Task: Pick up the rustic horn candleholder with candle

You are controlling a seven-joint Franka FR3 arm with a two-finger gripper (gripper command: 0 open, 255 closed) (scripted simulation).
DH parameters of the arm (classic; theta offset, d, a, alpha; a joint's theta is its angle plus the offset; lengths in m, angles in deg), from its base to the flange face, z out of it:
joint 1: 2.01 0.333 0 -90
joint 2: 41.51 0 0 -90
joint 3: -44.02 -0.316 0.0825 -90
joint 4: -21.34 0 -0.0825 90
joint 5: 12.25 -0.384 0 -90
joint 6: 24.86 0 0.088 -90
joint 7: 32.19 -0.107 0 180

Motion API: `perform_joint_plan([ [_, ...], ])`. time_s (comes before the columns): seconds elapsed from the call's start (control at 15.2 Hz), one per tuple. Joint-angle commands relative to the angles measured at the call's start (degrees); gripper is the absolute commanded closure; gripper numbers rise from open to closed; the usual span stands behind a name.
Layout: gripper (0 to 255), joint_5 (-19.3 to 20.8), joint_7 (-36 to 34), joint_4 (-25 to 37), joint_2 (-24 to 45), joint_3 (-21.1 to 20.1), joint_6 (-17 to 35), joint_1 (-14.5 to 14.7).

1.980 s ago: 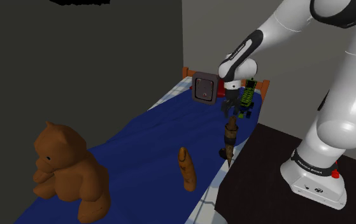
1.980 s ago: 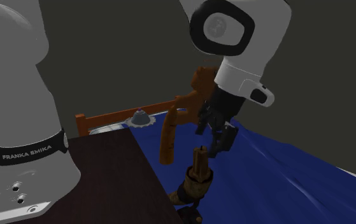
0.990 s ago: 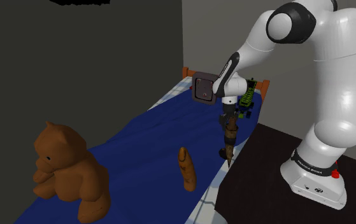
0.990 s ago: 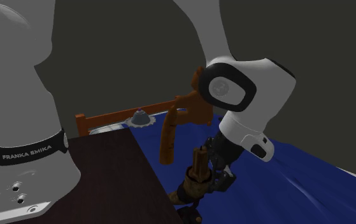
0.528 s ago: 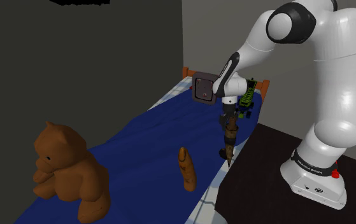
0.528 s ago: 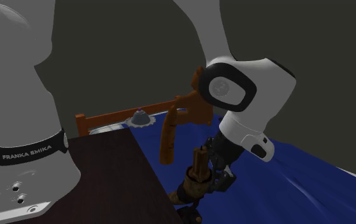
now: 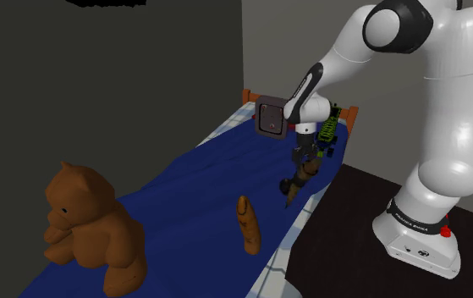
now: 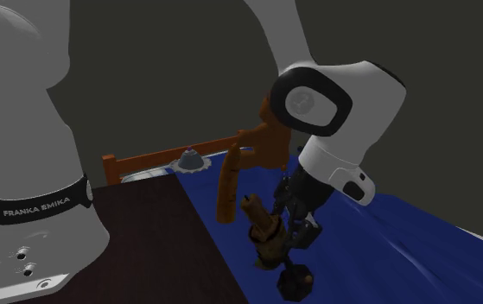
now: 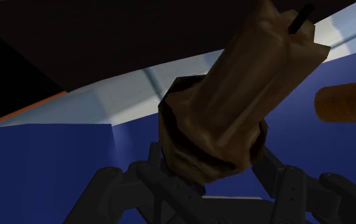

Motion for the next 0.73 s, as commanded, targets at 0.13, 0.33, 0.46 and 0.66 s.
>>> perform_joint_plan([
  [0.13,255,1.79,-1.50,-0.81,-3.45,0.98,-2.33,0.57],
  [0.33,255,3.10,-2.62,-1.16,-5.83,1.59,-4.12,0.91],
  [0.46,255,3.96,-3.38,-1.32,-7.39,1.96,-5.35,1.11],
  [0.66,255,4.46,-3.81,-1.39,-8.28,2.14,-6.07,1.20],
])
